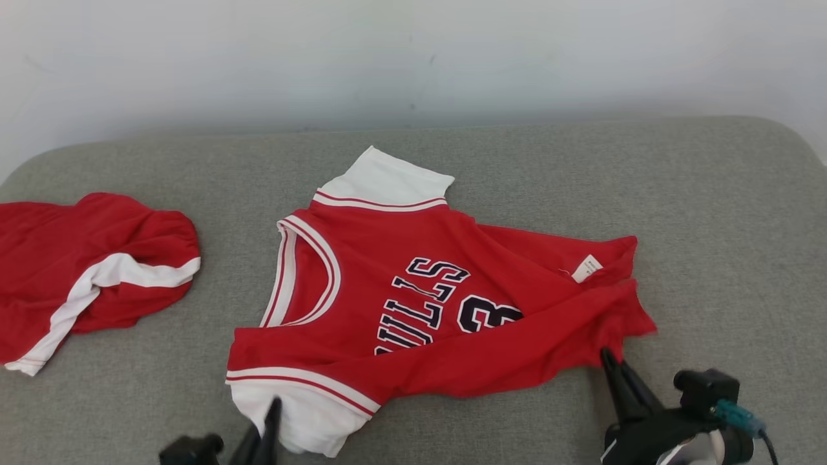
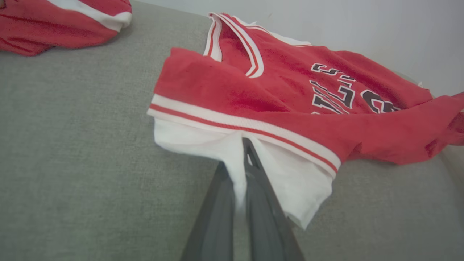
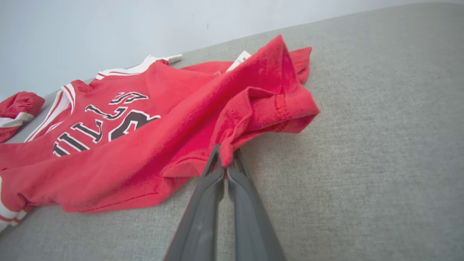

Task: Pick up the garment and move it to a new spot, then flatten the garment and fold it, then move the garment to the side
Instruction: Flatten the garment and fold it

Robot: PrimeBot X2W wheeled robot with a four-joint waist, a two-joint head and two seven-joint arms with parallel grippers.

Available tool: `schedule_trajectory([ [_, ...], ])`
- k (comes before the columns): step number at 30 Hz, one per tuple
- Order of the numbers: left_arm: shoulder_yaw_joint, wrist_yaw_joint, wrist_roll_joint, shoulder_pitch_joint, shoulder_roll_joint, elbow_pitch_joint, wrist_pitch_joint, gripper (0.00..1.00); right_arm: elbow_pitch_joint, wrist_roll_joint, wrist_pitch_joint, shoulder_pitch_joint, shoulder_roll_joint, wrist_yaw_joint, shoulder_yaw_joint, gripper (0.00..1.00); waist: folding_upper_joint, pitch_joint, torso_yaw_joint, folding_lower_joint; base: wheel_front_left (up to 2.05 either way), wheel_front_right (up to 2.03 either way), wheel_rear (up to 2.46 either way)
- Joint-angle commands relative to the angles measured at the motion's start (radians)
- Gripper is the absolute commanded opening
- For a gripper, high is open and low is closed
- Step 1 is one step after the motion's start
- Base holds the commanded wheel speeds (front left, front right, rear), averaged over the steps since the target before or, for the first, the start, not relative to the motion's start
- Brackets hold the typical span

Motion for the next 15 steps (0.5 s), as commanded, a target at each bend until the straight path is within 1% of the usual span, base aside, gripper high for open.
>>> schedule_trajectory([
  [1, 0.007, 0.001, -0.006, -0.032, 0.023, -0.051, 0.0, 0.0, -0.052, 0.008, 0.0, -0.006, -0.02, 0.001, 0.002, 0.0, -0.0002, -0.006, -0.017, -0.0001, 0.0, 0.0, 0.0],
  [4, -0.004, 0.001, -0.013, -0.098, 0.053, -0.111, 0.0, 0.0, -0.125, 0.025, 0.0, -0.041, -0.044, 0.001, 0.0, 0.0, -0.0002, -0.002, -0.029, -0.0001, 0.0, 0.0, 0.0],
  [7, -0.04, 0.001, -0.015, -0.217, 0.112, -0.14, 0.011, 0.0, -0.181, 0.046, 0.003, -0.106, -0.074, 0.001, 0.012, 0.0, -0.0002, 0.017, -0.042, -0.0001, 0.0, 0.0, 0.0],
  [11, -0.087, 0.001, -0.039, -0.44, 0.184, -0.172, 0.073, 0.0, -0.222, 0.077, 0.042, -0.253, -0.125, 0.001, 0.028, 0.0, -0.0002, 0.077, -0.063, -0.0001, 0.0, 0.0, 0.0],
  [15, -0.136, 0.001, -0.084, -0.711, 0.249, -0.167, 0.149, 0.0, -0.239, 0.132, 0.099, -0.45, -0.152, 0.001, 0.022, 0.0, -0.0002, 0.173, -0.075, -0.0001, 0.0, 0.0, 0.0],
])
